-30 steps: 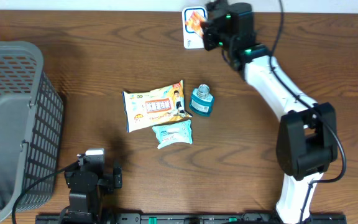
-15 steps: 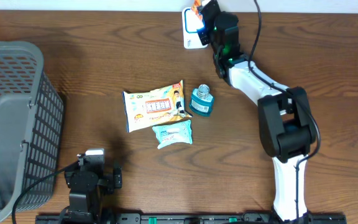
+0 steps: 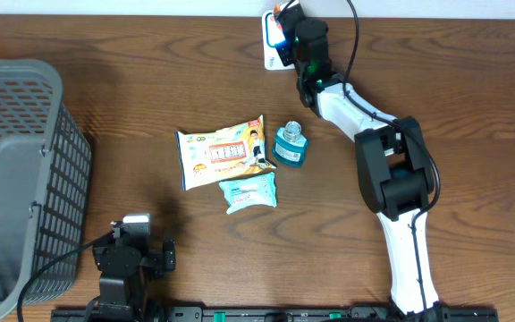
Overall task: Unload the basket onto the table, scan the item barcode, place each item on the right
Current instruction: 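Hold the Kleenex pack in front of the white scanner, then carry the Kleenex pack to the far right table edge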
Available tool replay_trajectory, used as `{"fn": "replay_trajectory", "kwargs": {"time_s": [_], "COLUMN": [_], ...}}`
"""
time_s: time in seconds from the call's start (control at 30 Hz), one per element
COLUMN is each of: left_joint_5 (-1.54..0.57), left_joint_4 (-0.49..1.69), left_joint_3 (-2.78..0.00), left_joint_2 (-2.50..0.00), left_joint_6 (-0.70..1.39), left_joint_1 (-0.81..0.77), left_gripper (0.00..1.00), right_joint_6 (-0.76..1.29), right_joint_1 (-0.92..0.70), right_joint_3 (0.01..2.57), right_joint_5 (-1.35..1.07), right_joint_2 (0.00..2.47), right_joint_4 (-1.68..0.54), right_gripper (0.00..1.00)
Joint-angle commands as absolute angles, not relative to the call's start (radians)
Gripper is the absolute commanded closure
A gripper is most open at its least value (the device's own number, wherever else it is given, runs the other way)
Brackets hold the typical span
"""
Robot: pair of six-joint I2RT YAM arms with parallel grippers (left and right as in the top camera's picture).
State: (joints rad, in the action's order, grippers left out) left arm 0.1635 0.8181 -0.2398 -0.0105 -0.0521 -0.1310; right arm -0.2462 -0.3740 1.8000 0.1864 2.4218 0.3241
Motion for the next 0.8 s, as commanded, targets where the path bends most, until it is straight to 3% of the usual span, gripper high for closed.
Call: {"fn": "replay_trajectory", "kwargs": {"time_s": [0.0, 0.4, 0.63, 0.77], "left_joint_5": [0.169, 0.169, 0.17, 0.169], "left_joint_4": [0.83, 0.83, 0.83, 0.83], "left_joint_3": [-0.236, -0.236, -0.236, -0.236], "left_joint_2": [-0.006, -0.006, -0.006, -0.006], "left_joint_6": [-0.058, -0.058, -0.058, -0.058], "left_joint_1": [-0.128, -0.128, -0.128, -0.128], "left_gripper": [0.02, 0.02, 0.02, 0.02], "right_joint_6": [-0.24, -0.12, -0.037, 0.065], "right_joint_1": [-0.392, -0.313, -0.07, 0.116], "right_joint_3": [1.849, 1.855, 1.855, 1.818], "right_joint_5": [0.337, 0.578, 0.578, 0.569], "right_joint_2": [2.408, 2.01, 1.906, 1.93], "right_joint_4": [0.276, -0.452, -0.785, -0.809], "right_gripper": [0.99, 0.99, 0.99, 0.99]}}
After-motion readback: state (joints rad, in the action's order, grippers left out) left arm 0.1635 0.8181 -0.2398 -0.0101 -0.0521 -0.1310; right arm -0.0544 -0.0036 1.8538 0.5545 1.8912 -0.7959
